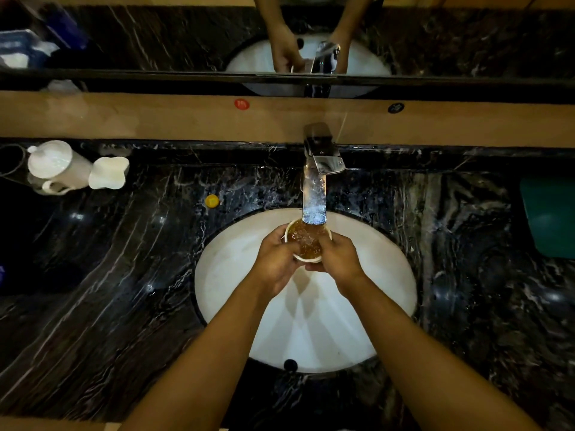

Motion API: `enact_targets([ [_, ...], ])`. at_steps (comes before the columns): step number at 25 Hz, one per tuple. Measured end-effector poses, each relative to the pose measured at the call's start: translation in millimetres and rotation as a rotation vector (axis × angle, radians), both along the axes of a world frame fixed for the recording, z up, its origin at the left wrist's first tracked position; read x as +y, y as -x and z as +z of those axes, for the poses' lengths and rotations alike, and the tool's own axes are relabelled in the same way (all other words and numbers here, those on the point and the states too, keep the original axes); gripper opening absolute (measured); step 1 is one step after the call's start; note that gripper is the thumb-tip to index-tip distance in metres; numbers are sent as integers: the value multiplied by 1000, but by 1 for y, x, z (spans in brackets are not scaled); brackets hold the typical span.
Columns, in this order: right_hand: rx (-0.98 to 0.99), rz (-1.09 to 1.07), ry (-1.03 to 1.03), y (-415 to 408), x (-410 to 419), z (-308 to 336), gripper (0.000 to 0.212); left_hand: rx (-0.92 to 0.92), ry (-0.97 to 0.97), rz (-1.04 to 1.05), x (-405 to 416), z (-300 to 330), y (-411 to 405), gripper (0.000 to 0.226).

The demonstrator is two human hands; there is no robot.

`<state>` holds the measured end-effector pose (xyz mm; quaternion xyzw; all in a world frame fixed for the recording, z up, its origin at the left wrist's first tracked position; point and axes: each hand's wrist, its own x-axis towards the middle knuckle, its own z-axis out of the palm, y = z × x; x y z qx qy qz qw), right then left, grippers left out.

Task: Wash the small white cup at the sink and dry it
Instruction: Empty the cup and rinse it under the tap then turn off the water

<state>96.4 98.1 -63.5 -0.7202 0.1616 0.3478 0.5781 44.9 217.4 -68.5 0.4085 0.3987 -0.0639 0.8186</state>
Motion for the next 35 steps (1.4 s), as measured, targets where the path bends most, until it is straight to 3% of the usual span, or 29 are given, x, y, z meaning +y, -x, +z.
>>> enact_targets([
  [3,-9,33,9,-5,-1,-2,32,-22,-47,-34,-5,0,-2,56],
  [6,5,48,-5,-6,-5,-4,30,-15,-115,-46,-7,-2,-3,39],
  [11,-18,123,-77,5,-6,-5,17,131,-420,-12,-11,-9,-8,28],
  [20,13,-80,10,0,-1,-15,25,-19,-207,-131,-13,-7,2,53],
  [24,110,-87,-141,4,-9,-12,24,72,-357,-107,-12,-9,2,48],
  [28,185,-50,-275,11,-14,-15,38,161,-543,-100,-13,-12,-1,33],
  [32,78,-81,-150,16,-6,-18,32,147,-581,-80,-15,-4,-7,28],
  [35,-31,-76,24,7,-4,-20,20,61,-415,-169,-10,-4,-5,43],
])
